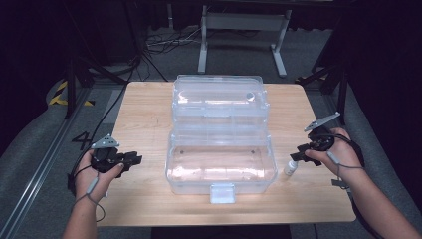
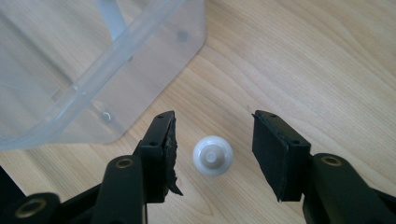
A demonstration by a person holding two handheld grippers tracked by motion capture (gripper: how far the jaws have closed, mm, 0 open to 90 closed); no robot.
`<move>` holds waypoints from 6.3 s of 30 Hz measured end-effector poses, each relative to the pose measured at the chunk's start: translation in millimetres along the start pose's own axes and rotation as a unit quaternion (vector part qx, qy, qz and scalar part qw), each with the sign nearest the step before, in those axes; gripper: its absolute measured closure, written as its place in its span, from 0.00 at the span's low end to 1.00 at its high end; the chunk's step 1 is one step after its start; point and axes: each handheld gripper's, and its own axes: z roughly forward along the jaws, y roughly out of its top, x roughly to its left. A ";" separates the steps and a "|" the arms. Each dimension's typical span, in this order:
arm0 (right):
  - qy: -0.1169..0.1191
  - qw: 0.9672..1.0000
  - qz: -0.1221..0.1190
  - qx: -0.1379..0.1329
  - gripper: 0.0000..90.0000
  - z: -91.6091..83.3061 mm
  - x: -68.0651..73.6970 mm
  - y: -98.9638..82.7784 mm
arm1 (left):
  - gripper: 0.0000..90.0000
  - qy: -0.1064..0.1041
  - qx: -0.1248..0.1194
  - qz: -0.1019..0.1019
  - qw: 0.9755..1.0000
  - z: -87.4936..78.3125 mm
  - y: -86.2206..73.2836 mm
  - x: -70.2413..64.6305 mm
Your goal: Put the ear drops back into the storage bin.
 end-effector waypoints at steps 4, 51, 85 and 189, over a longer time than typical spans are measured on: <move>-0.001 1.000 -0.009 0.020 0.58 5.4 2.5 -0.1 | 0.77 0.000 0.001 -0.001 1.000 0.1 -0.4 0.6; -0.044 0.988 -0.084 0.123 0.79 34.5 10.6 6.6 | 0.77 0.002 0.002 -0.003 1.000 -1.1 -2.0 3.7; -0.039 0.982 -0.140 0.116 0.79 -30.2 26.2 36.3 | 0.77 0.000 0.002 -0.005 1.000 -1.5 -2.3 4.4; 0.045 0.937 -0.291 0.190 0.79 50.7 123.9 80.6 | 0.76 -0.003 0.006 -0.008 1.000 0.6 -5.1 6.7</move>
